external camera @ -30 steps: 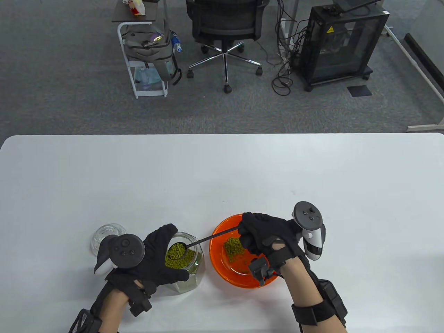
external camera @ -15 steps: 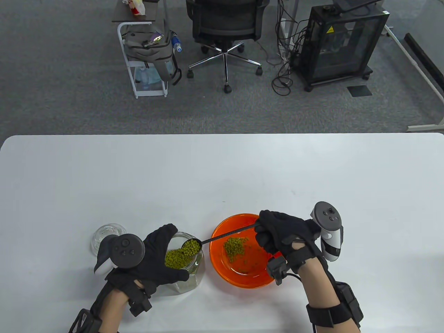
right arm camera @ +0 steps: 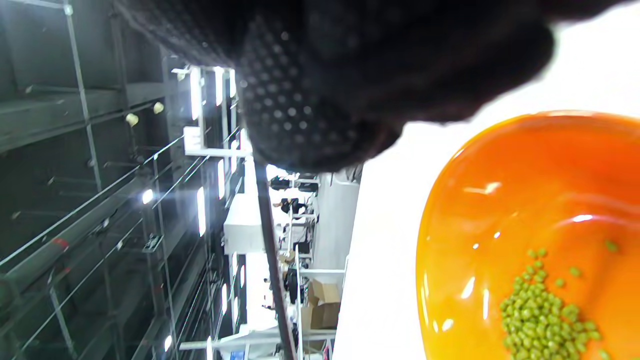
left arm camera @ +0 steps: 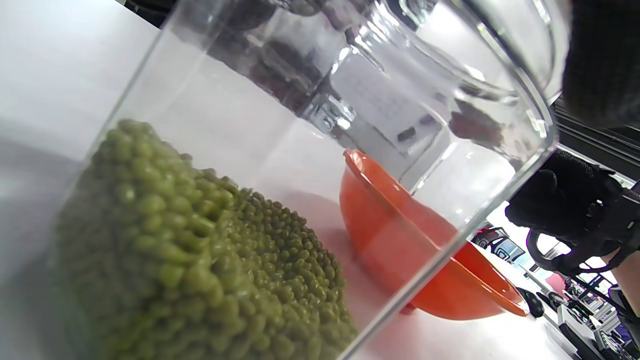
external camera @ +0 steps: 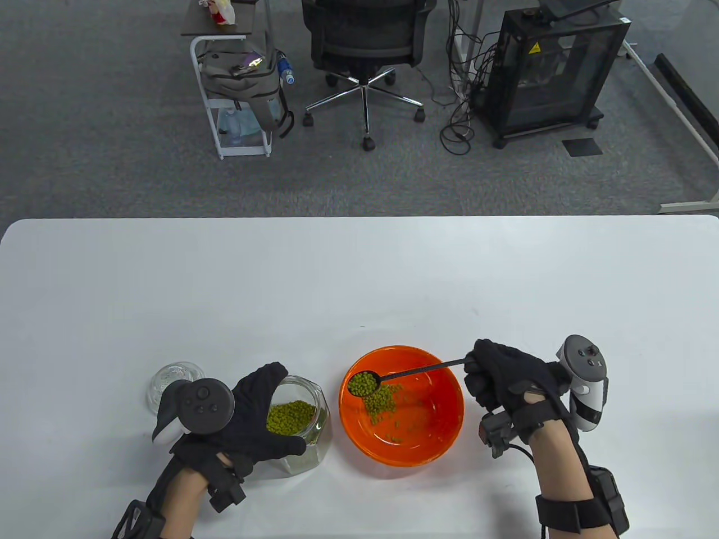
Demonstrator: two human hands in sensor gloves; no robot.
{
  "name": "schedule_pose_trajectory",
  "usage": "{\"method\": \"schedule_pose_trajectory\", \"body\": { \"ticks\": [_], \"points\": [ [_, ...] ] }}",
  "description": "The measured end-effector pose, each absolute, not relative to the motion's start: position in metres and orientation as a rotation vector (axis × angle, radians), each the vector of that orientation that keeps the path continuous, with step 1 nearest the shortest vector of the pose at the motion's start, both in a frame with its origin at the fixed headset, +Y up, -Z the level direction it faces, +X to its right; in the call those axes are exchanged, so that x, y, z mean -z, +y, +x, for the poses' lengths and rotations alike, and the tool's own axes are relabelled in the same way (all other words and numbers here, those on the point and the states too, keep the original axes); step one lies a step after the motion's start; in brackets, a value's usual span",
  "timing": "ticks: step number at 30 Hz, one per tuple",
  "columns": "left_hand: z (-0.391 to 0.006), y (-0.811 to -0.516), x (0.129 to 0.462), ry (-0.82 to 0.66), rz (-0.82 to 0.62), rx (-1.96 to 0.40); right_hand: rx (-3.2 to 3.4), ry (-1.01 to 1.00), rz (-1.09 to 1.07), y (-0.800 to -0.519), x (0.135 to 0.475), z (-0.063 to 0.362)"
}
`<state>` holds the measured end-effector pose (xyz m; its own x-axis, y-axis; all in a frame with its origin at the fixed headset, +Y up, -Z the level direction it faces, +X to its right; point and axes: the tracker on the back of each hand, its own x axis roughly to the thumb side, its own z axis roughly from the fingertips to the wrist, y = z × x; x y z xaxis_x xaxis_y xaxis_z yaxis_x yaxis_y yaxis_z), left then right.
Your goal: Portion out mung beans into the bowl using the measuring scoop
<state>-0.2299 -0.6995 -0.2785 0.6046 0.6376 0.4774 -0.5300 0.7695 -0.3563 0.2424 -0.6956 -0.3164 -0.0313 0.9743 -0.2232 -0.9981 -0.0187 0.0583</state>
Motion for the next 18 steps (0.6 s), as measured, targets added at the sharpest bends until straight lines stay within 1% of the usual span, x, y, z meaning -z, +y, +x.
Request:
{"method": "schedule_pose_trajectory", "body": {
  "ticks": [12, 18],
  "points": [
    [-0.23, -0.699, 0.279, -0.625, -0.186, -0.678, -1.603, 0.201, -0.183, -0.71, 0.312, 0.268],
    [-0.23, -0.699, 0.279, -0.625, -0.185, -0.679, -1.684, 0.166, -0.229, -0.71, 0.308, 0.282]
  ]
}}
